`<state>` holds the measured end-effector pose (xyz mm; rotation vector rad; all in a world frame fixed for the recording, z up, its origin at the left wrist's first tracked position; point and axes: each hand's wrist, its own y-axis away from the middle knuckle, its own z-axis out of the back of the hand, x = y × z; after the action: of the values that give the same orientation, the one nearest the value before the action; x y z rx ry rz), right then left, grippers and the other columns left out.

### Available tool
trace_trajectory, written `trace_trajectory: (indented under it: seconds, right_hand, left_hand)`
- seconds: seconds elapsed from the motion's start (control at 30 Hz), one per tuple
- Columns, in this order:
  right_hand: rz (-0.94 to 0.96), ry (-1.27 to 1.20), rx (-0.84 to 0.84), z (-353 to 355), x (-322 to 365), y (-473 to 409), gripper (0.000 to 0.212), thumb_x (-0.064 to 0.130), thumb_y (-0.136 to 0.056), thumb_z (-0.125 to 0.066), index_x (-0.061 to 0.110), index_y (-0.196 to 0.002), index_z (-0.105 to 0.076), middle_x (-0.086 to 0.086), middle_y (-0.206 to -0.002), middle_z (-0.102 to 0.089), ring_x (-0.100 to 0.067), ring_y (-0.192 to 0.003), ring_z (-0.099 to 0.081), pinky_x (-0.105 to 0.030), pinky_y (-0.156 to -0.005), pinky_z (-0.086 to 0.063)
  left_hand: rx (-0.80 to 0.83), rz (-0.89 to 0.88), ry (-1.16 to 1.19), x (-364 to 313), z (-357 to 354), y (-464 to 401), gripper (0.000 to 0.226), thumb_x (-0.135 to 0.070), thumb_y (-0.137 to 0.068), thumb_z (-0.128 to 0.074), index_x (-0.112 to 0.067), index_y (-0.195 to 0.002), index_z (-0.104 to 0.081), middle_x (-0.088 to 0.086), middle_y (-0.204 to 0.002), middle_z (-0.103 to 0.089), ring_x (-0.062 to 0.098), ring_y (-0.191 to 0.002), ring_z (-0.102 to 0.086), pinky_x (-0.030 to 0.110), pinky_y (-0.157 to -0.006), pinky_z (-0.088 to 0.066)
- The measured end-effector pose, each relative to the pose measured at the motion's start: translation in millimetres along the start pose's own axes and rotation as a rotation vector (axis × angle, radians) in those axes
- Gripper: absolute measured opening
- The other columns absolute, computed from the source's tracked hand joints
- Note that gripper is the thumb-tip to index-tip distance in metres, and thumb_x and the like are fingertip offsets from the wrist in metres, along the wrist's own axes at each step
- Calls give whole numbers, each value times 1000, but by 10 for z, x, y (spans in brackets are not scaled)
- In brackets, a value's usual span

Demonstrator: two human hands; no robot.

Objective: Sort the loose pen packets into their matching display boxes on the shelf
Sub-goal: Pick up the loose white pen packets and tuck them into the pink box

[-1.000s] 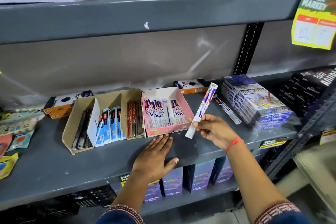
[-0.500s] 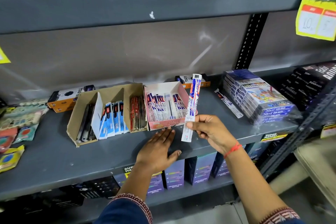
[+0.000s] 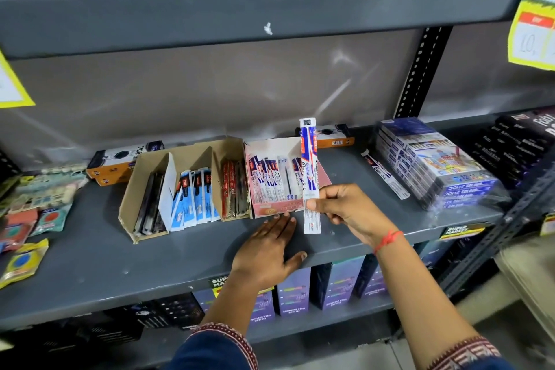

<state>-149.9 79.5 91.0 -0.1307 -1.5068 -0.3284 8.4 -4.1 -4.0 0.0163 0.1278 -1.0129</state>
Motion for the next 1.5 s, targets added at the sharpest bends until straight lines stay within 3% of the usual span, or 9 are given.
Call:
trace_trajectory:
  seconds: [0.33,0.6,0.67,0.73,0.8,0.9,1.03,1.27,1.5]
  right_hand:
    - [-32,-16,12,-33,113,-264,20,8,-90,-55,12,-74,-65,9,-55,-63,3,-44,-50,-7,-42,-38]
    - [-152,287,-178,-196,170,-932,33,0,-86,-59,15,-63,-40,-4,-54,-36,-13,-48,-32,-8,-29,-25]
    - [-190,447,-119,-263,143,-1076,30,2,-86,-57,14,-63,-43,-2,-58,-37,-12,-50,-35,-6,-38,-28]
    - [-211,612,-79,-342,139,-1138,7,3,-88,-55,5,-90,-61,0,-65,-49,-13,-62,-46,-10,-54,-34]
    - [-224,708,-54,-397,67,-1221,30,-1,-88,-54,-6,-117,-58,-15,-93,-68,-19,-84,-55,-20,-74,-47]
    - [-251,713,-38,-496,21,-1247,36,-4,-84,-54,-9,-120,-57,-26,-119,-64,-26,-91,-60,-40,-97,-50]
    - [-238,729,-37,-528,-24,-1264,35,0,-83,-58,-7,-118,-60,-26,-114,-67,-26,-90,-61,-36,-99,-48]
    - [-190,825,-72,-552,-22,-1184,35,12,-86,-60,-2,-118,-62,-18,-126,-63,-30,-118,-57,-30,-100,-44]
    - [-75,741,-342,-288,51,-1001,33,7,-87,-47,12,-113,-66,-17,-125,-63,-35,-113,-59,-34,-99,-46]
  left_hand:
    - [-1,-5,-10,7,-2,16,82,-68,-85,-12,-17,-149,-7,3,-157,-7,16,-143,-2,28,-113,2]
    - [7,-8,72,-1,32,12,94,-75,-76,2,-16,-149,-9,3,-157,-7,17,-143,-2,24,-109,7]
    - [-10,-5,85,3,22,10,99,-75,-73,7,-14,-148,-17,6,-156,-16,20,-143,-11,29,-109,5]
    - [-12,-7,77,-1,31,8,95,-70,-79,6,-11,-143,-32,10,-149,-34,24,-137,-29,40,-109,-9]
    - [-10,-5,94,5,-3,-3,95,-69,-80,6,-9,-141,-35,11,-147,-37,26,-136,-32,43,-109,-14]
    - [-39,-3,80,-6,17,-5,98,-70,-74,8,-11,-146,-24,9,-153,-25,23,-141,-19,36,-112,-5]
    - [37,12,98,-28,67,-2,101,-71,-65,7,-17,-149,-7,3,-158,-4,16,-143,1,25,-109,7]
    - [24,3,77,-5,32,0,99,-72,-67,6,-17,-149,-10,4,-157,-10,17,-143,-4,25,-108,7]
    - [14,7,34,-1,20,-3,89,-67,-75,-8,-18,-149,-12,3,-157,-11,16,-143,-4,23,-107,6]
